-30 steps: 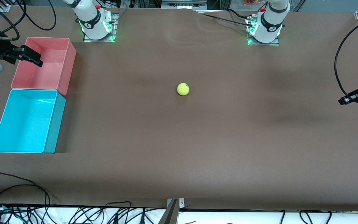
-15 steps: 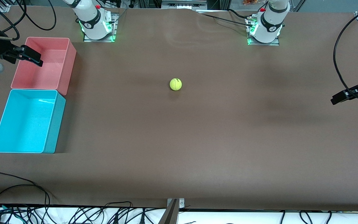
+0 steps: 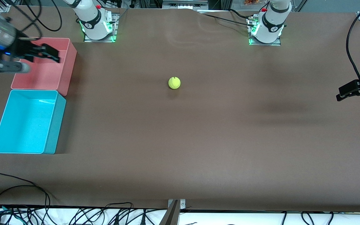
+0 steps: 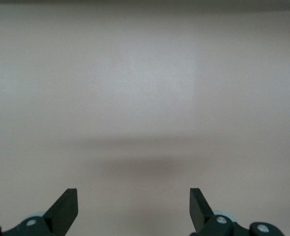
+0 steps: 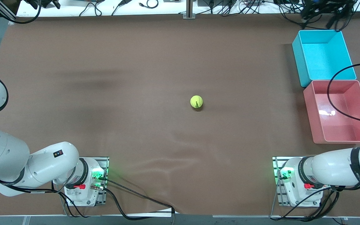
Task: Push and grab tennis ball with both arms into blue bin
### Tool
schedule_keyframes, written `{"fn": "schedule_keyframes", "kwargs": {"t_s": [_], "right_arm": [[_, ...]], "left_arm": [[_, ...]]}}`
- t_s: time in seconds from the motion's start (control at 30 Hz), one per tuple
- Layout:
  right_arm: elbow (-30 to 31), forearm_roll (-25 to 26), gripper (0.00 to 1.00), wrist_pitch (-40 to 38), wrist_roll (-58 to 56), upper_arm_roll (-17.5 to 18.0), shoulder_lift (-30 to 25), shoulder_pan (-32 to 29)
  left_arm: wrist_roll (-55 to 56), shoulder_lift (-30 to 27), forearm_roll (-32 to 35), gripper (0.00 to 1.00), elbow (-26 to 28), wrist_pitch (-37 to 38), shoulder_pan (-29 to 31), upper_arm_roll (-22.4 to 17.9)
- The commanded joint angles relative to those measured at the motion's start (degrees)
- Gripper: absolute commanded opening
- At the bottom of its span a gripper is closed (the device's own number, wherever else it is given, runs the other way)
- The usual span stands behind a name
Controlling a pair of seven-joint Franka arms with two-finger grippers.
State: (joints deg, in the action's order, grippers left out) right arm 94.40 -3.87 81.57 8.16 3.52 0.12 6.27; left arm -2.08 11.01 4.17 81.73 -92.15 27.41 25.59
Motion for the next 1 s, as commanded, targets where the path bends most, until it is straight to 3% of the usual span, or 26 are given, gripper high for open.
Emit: {"fn": "schedule_keyframes", "kwargs": {"t_s": [0.0,0.47,0.97], "right_arm": [[-0.1,-1.6,1.00,1.9,-0.1,4.3,3.5,-0.3],[4.1,-1.6,1.00,13.1,3.3,13.2,8.9,1.2],[5.4,-0.6,1.00,27.1,20.9,13.4,18.1,14.6]], "left_arm": [[2.8,0.3,-1.1,1.00,-1.2,1.3,-0.2,0.3],[3.0,-0.1,-1.0,1.00,-1.0,1.5,-0.2,0.3],[3.0,-0.1,-1.1,1.00,-1.0,1.6,-0.2,0.3]]}}
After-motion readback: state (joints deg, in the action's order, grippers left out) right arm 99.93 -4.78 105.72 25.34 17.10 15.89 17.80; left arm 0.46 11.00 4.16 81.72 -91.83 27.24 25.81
